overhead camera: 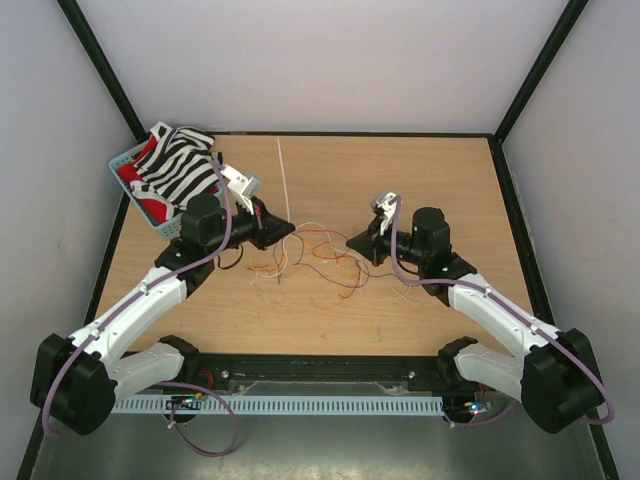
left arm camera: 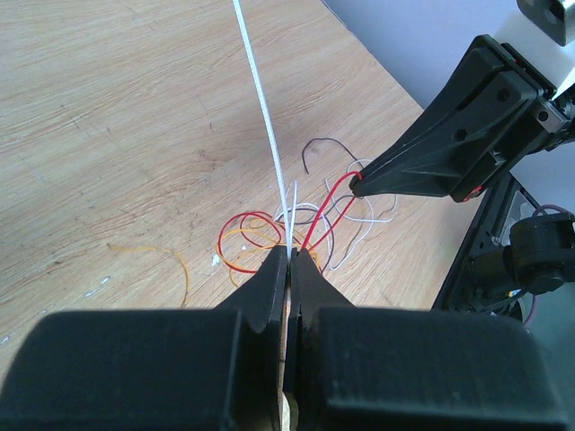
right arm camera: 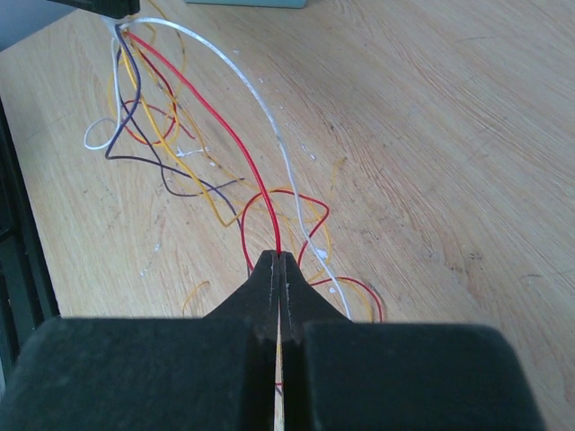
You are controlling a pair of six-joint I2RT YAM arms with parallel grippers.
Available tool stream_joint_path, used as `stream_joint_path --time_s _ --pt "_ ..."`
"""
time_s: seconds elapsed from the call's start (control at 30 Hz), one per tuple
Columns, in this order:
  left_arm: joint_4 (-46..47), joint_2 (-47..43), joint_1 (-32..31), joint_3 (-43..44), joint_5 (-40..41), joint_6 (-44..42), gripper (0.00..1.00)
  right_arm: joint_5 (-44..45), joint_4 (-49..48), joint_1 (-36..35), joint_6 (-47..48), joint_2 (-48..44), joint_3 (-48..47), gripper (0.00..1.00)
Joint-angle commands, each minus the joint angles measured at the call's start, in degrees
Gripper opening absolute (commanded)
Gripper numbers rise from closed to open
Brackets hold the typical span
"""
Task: Zip-tie the wires
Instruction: Adjust the cable at the center of the board.
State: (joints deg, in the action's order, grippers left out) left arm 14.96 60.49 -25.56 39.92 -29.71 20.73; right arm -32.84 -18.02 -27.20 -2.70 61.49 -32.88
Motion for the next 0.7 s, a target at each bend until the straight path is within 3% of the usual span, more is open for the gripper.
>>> stream_joint_path --time_s 0.0,0.67 --pt "0.53 -1.69 0.82 0.60 0.27 -0.75 0.00 0.68 1.62 1.20 0.47 -1.97 1.10 0.00" --pt "-0.16 -2.53 1.83 0.82 0.03 -0.69 0.00 4.78 4.66 3.17 -0.19 -3.55 1.55 0.00"
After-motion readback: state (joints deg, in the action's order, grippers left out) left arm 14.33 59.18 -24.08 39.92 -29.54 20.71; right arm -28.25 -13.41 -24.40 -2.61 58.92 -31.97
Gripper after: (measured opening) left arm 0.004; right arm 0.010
